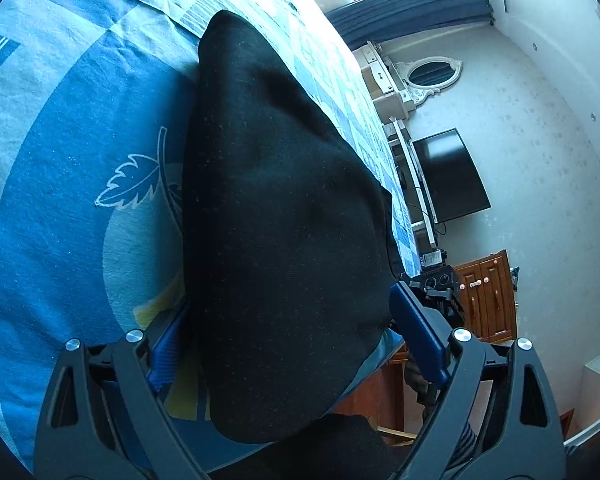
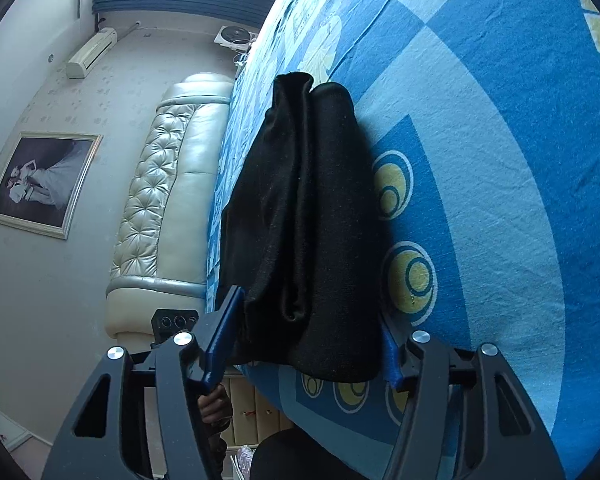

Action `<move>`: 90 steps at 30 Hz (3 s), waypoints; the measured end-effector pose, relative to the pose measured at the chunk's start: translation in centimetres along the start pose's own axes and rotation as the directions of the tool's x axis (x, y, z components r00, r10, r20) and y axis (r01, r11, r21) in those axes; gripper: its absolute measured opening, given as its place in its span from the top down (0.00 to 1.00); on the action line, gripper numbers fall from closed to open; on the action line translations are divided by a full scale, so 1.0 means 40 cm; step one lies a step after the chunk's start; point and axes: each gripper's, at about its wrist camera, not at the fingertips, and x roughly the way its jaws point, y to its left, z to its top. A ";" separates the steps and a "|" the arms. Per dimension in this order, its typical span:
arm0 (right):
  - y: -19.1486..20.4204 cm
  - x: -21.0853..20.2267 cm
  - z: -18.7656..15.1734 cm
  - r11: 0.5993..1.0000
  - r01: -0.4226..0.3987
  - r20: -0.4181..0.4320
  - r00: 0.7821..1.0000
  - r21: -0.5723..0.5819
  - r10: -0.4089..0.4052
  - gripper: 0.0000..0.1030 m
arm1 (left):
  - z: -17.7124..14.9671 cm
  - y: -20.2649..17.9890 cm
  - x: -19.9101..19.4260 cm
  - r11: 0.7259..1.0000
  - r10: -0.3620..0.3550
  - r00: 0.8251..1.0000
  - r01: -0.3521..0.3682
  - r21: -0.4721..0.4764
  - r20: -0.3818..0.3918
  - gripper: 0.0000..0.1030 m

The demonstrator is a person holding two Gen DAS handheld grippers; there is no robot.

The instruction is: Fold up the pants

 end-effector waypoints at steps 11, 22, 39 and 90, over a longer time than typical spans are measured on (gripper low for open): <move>-0.015 -0.002 -0.002 1.000 -0.014 -0.009 1.000 0.013 0.014 0.64 | -0.008 0.008 0.034 0.998 0.064 0.997 -0.065 -0.003 -0.037 0.52; -0.008 -0.010 -0.027 1.000 -0.016 0.003 1.000 0.014 0.016 0.67 | -0.023 -0.001 0.018 0.997 0.081 0.997 -0.082 -0.015 -0.017 0.65; -0.036 -0.013 -0.032 0.998 -0.052 0.007 0.999 0.046 0.052 0.66 | -0.017 0.028 0.015 0.997 0.066 0.997 -0.067 -0.027 -0.026 0.55; 0.237 -0.090 -0.272 0.620 0.700 0.428 0.711 -0.354 -0.558 0.21 | -0.269 -0.337 -0.067 0.653 0.629 0.665 -0.733 0.191 0.404 0.04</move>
